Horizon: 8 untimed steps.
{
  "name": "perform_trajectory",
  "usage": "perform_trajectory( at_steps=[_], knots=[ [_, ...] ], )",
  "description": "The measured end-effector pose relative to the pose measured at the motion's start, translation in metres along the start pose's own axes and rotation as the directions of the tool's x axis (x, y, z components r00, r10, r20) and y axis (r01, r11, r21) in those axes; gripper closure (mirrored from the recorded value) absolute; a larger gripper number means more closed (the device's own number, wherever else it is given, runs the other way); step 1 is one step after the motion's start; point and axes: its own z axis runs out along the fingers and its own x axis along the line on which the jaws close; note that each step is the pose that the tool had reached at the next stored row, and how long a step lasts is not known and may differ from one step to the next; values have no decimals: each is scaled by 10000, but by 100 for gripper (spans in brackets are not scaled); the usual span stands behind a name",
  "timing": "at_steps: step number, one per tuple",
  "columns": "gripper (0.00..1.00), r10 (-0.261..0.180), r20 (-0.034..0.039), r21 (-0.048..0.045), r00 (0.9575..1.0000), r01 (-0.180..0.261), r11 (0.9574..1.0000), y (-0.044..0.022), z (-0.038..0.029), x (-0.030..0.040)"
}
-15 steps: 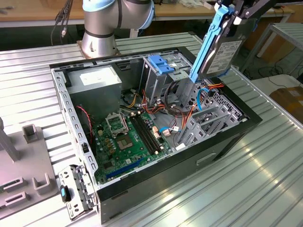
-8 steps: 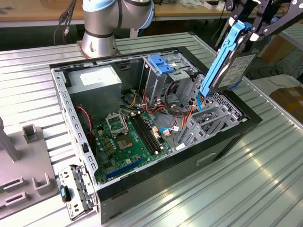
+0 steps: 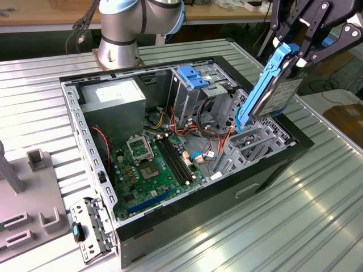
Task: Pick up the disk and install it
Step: 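Insert the disk into the insertion slot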
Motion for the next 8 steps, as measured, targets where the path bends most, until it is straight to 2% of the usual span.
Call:
perform_trajectory(
  at_steps=[8],
  knots=[
    [63,74,-3,4,10000,-74,10000,-22,219,27]
  ],
)
